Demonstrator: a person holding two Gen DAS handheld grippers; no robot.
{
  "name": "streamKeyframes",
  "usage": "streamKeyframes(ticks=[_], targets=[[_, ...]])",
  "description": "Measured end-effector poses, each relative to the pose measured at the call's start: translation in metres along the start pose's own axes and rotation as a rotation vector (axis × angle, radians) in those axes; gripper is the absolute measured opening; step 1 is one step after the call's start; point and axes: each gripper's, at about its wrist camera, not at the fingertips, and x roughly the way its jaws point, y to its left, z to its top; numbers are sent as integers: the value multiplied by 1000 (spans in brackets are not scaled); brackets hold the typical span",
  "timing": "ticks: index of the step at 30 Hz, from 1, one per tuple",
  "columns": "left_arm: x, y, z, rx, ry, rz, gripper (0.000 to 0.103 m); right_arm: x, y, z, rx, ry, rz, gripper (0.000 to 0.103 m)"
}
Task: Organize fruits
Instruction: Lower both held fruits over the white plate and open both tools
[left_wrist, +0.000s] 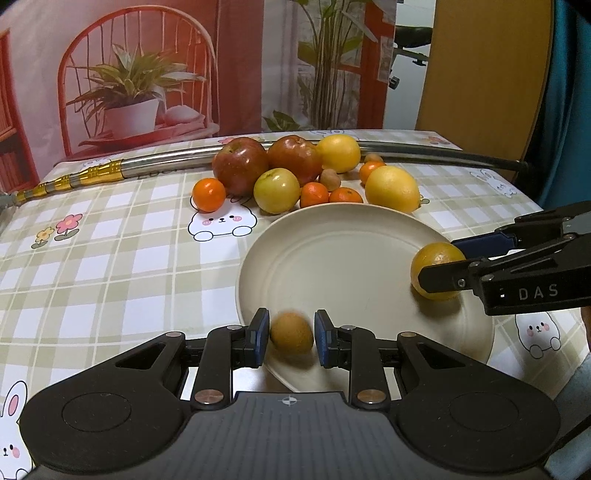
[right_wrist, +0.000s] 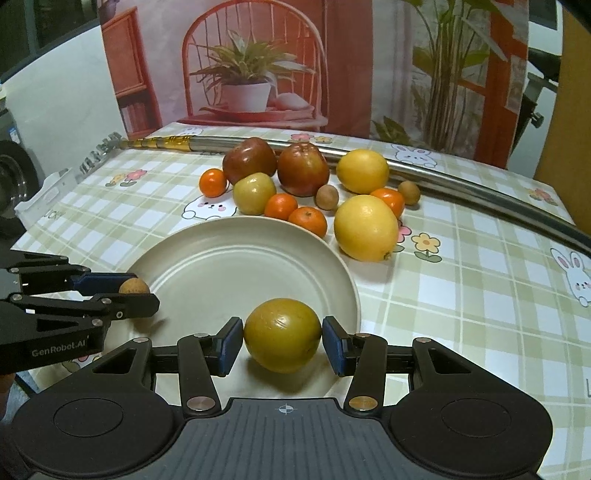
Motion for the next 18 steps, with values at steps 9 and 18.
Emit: streamKeyframes(ticks=[9, 18], targets=[[-4, 2, 2, -7, -15, 10, 29, -6, -3, 2, 19, -24, 4, 45], [-27, 23, 33, -56, -51, 24, 29, -33, -13, 20, 24, -123, -16, 45]])
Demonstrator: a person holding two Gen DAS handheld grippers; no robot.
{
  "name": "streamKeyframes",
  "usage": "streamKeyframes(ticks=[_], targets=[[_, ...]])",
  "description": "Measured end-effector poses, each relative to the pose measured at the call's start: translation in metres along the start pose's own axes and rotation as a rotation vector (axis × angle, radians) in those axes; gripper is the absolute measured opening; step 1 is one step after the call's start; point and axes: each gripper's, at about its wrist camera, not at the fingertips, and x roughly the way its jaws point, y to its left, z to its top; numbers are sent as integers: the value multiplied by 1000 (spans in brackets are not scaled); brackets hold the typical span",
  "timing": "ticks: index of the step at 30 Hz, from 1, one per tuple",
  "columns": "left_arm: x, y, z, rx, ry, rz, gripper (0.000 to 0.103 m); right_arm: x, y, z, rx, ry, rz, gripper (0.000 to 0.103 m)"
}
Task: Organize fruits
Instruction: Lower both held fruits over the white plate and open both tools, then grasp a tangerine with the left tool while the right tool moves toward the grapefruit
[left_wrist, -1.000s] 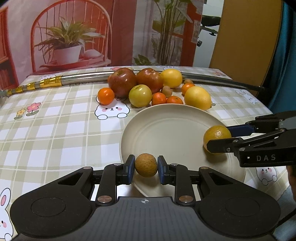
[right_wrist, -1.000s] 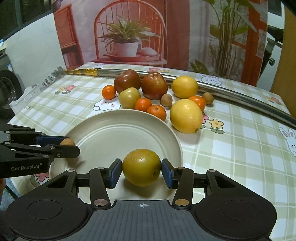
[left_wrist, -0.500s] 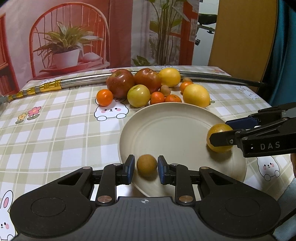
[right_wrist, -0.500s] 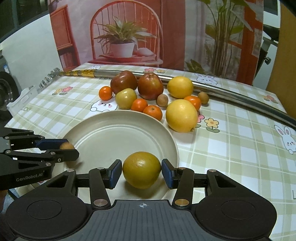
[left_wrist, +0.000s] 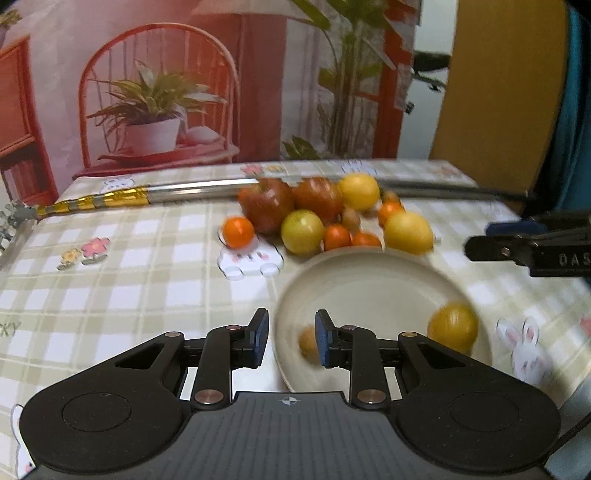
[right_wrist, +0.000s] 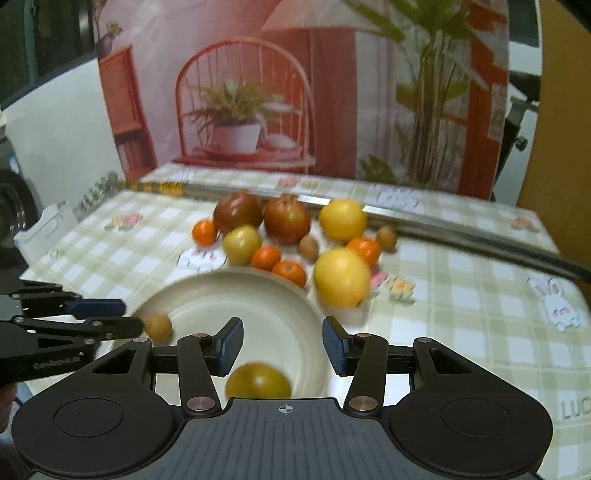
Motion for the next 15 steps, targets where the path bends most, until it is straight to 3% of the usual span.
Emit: streamKeyframes(ticks=[9, 15], targets=[[-37, 37, 64, -51, -112, 28, 29, -33, -40, 40, 61, -142, -37, 45], [-34, 58, 83, -102, -112, 36, 30, -36, -58, 57, 80, -189, -66, 45]])
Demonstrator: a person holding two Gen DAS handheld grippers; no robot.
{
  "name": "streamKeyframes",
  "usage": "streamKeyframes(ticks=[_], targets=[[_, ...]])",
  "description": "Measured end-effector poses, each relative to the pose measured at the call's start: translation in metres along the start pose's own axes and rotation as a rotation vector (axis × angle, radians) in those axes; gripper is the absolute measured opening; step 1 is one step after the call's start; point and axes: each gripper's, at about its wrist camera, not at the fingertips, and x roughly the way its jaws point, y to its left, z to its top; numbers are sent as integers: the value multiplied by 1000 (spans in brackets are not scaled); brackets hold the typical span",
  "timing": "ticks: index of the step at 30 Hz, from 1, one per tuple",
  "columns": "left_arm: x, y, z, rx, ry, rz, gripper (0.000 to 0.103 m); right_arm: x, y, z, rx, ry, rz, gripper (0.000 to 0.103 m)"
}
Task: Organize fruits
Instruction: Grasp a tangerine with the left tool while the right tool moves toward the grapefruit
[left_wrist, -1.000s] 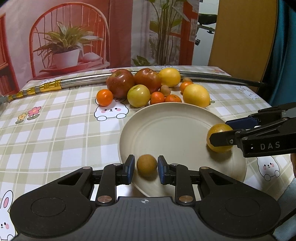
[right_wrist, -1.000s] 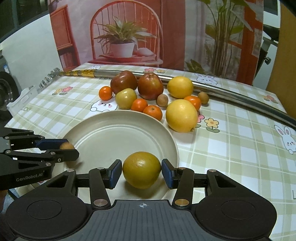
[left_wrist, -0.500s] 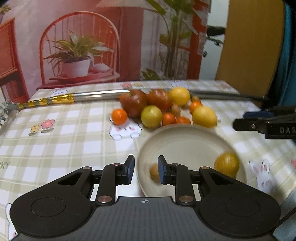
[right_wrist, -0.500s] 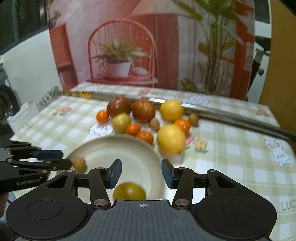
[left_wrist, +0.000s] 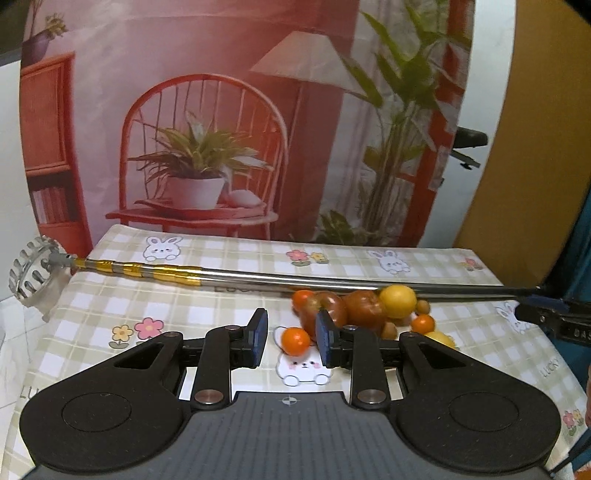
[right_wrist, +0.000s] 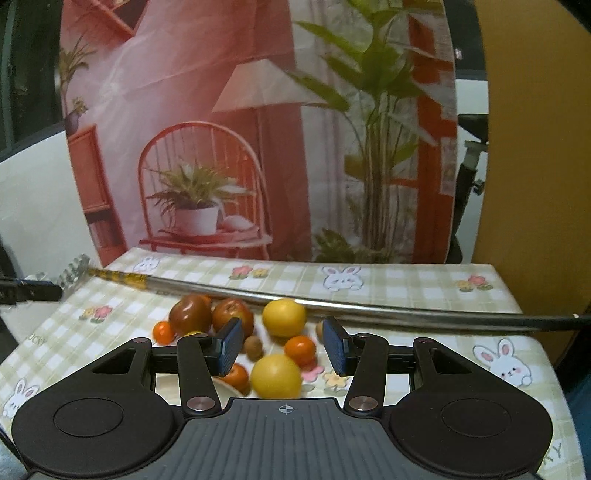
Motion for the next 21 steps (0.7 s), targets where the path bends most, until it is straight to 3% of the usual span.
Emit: streamKeyframes(ticks=[4, 10, 21], targets=[[21, 1, -4, 33, 31, 5, 41, 11, -4, -4, 15, 18, -9, 45], [72, -4, -18, 130, 107, -58, 41, 29, -4, -16, 26, 61, -7, 45], [156, -12, -31, 247, 194, -23, 41, 56, -15, -20, 61, 103, -1, 45]])
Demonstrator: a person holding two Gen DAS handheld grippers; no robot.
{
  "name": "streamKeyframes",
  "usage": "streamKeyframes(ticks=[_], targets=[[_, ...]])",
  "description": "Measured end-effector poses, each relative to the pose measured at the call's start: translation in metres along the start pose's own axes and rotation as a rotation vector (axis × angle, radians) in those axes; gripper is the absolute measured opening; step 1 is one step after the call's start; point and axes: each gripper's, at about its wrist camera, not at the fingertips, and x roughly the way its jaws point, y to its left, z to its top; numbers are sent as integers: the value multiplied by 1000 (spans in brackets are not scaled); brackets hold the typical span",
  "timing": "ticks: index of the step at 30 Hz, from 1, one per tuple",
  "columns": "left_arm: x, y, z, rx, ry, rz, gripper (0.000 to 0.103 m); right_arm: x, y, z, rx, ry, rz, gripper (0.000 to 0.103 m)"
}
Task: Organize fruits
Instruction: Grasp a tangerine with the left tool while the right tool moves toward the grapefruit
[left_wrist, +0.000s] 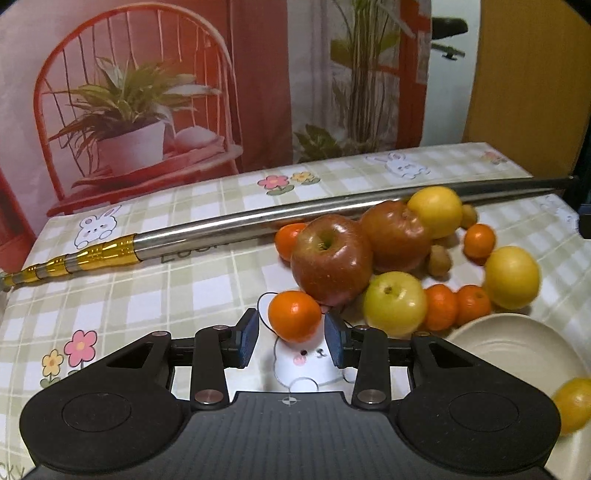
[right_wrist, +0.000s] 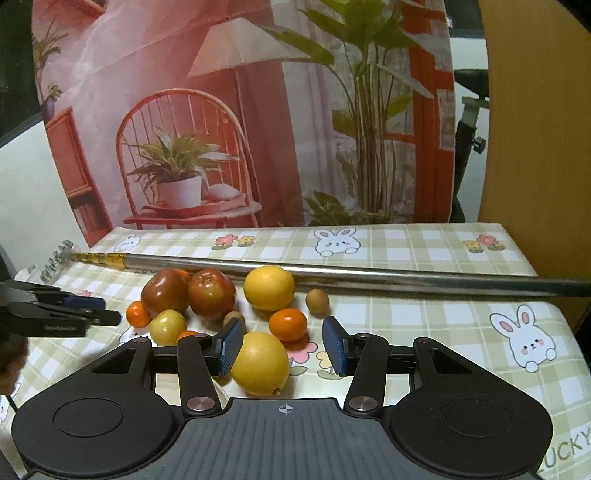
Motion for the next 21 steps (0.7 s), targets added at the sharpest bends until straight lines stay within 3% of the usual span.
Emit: streamKeyframes(ticks=[11, 21], targets=[[31, 1, 5, -1, 54, -6, 40, 17, -10, -3, 34, 37, 4, 45], [-1, -2, -1, 13, -1, 0, 40, 27, -14, -12, 43, 75, 13, 45]])
